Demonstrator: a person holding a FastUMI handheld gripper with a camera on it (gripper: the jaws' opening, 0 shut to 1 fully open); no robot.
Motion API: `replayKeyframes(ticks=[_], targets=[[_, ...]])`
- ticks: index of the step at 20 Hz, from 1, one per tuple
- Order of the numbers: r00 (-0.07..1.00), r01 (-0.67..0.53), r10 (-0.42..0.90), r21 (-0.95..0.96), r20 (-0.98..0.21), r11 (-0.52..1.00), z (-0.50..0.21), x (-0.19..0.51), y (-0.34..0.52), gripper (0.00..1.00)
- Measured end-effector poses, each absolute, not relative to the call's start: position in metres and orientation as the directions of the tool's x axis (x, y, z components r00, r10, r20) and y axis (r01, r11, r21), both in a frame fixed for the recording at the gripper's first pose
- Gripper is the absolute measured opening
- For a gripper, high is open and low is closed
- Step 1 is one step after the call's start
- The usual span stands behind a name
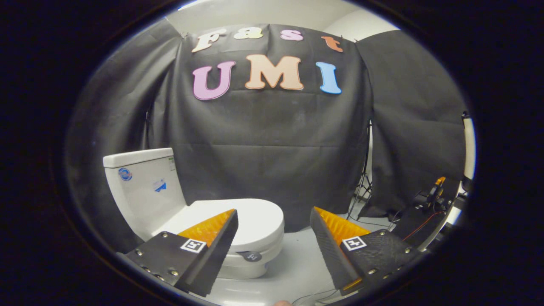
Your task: Open the toilet lid.
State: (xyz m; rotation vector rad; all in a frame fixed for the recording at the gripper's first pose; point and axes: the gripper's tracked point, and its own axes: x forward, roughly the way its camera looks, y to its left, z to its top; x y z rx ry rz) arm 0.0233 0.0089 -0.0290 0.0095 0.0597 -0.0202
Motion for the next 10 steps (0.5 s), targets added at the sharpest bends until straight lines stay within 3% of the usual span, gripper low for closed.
replayKeyframes(ticks=[10], targets=[[0.964, 0.083, -0.034, 0.175, -0.265, 0.981, -0.096, 0.053, 0.009, 1.0]])
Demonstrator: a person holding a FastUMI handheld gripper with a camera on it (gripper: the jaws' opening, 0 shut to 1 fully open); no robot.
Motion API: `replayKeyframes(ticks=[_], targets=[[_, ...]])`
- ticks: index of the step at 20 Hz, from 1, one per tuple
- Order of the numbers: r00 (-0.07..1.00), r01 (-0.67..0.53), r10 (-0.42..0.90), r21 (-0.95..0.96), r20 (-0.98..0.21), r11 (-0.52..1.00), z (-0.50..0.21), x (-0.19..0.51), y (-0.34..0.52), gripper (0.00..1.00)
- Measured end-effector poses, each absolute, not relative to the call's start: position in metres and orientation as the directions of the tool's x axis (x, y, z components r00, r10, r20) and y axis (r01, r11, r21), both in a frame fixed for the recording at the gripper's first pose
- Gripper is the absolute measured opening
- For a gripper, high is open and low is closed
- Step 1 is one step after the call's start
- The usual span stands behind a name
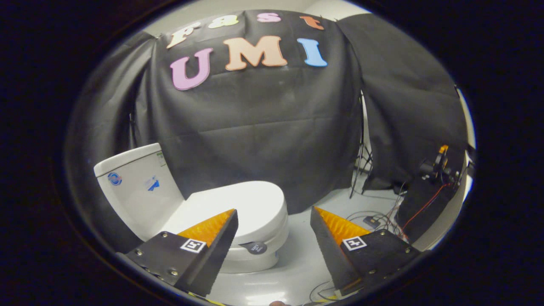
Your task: Open the toilet lid.
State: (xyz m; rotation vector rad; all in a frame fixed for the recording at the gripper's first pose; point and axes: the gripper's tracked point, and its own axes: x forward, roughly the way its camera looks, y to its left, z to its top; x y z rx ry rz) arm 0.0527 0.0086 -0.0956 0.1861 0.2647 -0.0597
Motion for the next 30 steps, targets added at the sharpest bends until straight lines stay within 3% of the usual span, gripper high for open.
replayKeyframes(ticks=[6, 13, 15, 18, 19, 22, 25, 30], targets=[[0.905, 0.136, -0.009, 0.268, -0.426, 0.954, -0.165, 0.067, 0.026, 1.0], [0.837, 0.134, 0.109, 0.394, -0.537, 0.909, -0.229, 0.082, 0.064, 0.99], [0.826, 0.177, 0.1, 0.425, -0.554, 0.888, -0.242, 0.085, 0.055, 0.89], [0.821, 0.236, 0.13, 0.538, -0.556, 0.809, -0.25, 0.095, 0.049, 0.88], [0.815, 0.252, 0.151, 0.576, -0.56, 0.777, -0.256, 0.096, 0.053, 0.78], [0.811, 0.255, 0.235, 0.685, -0.536, 0.683, -0.261, 0.105, 0.065, 0.78], [0.819, 0.234, 0.304, 0.767, -0.487, 0.597, -0.26, 0.111, 0.078, 0.58], [0.821, 0.187, 0.344, 0.783, -0.456, 0.594, -0.26, 0.114, 0.085, 0.58]])
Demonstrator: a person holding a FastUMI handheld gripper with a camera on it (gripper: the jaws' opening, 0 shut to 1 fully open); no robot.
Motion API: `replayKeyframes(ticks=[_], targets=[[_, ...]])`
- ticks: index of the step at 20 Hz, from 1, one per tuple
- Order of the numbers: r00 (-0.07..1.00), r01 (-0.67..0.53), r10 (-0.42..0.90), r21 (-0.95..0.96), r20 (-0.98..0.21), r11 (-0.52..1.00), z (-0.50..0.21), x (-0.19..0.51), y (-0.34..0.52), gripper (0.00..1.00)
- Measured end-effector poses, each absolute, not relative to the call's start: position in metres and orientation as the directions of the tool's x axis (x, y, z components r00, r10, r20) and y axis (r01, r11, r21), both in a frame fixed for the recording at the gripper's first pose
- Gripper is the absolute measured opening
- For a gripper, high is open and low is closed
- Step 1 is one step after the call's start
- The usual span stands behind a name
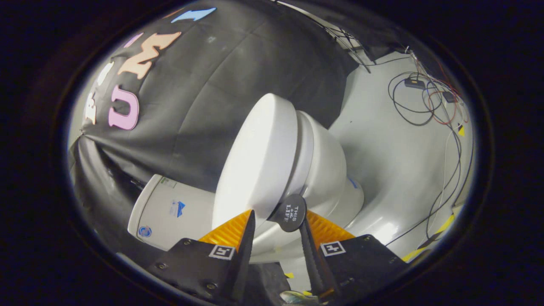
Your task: Open the toilet lid.
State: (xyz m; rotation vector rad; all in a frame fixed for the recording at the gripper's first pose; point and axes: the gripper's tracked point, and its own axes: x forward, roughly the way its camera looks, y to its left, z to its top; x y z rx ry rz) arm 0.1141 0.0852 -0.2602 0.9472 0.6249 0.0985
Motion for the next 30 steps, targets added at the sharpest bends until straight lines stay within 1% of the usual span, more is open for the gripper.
replayKeyframes(ticks=[1, 2, 3, 4, 6, 11, 23, 30], targets=[[0.818, 0.241, 0.309, 0.777, -0.485, 0.582, -0.269, 0.115, 0.068, 0.45], [0.822, 0.251, 0.31, 0.793, -0.477, 0.554, -0.262, 0.095, 0.06, 0.32], [0.827, 0.239, 0.317, 0.8, -0.465, 0.551, -0.272, 0.108, 0.066, 0.18], [0.838, 0.203, 0.323, 0.801, -0.44, 0.564, -0.267, 0.109, 0.065, 0.18], [0.839, 0.203, 0.313, 0.791, -0.444, 0.578, -0.271, 0.118, 0.069, 0.07], [0.856, 0.163, 0.324, 0.806, -0.402, 0.569, -0.25, 0.119, 0.073, 0.06], [0.89, -0.002, 0.311, 0.679, -0.334, 0.734, -0.183, 0.12, 0.083, 0.05], [0.903, -0.134, 0.337, 0.57, -0.266, 0.81, -0.129, 0.122, 0.111, 0.06]])
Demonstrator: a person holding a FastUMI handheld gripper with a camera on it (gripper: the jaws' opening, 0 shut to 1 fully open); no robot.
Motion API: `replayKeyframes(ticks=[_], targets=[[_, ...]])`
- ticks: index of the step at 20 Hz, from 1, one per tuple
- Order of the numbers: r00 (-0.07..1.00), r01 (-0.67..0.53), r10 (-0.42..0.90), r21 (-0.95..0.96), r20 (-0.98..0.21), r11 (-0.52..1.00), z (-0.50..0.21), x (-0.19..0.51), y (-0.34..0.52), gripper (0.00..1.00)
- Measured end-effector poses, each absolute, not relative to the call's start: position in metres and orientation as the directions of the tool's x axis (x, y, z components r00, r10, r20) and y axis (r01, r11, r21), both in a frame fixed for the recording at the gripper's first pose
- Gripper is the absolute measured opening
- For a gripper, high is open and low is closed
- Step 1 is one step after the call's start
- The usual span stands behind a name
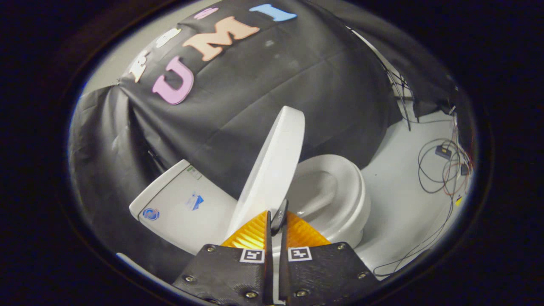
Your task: Open the toilet lid.
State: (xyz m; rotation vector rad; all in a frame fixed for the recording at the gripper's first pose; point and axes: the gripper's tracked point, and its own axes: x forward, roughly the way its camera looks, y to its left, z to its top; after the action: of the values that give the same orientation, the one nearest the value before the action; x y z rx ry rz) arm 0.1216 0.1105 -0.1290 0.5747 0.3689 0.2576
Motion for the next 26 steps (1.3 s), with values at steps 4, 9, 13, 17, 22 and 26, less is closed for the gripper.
replayKeyframes(ticks=[4, 9, 13, 17, 22, 26], targets=[[0.907, -0.182, 0.338, 0.493, -0.249, 0.851, -0.106, 0.12, 0.124, 0.06], [0.914, -0.213, 0.332, 0.42, -0.235, 0.882, -0.087, 0.117, 0.137, 0.07], [0.919, -0.235, 0.326, 0.355, -0.222, 0.905, -0.072, 0.115, 0.149, 0.07], [0.921, -0.267, 0.332, 0.288, -0.206, 0.919, -0.055, 0.112, 0.166, 0.07], [0.923, -0.296, 0.338, 0.22, -0.184, 0.929, -0.035, 0.109, 0.186, 0.07], [0.924, -0.314, 0.343, 0.18, -0.167, 0.932, -0.025, 0.106, 0.202, 0.07]])
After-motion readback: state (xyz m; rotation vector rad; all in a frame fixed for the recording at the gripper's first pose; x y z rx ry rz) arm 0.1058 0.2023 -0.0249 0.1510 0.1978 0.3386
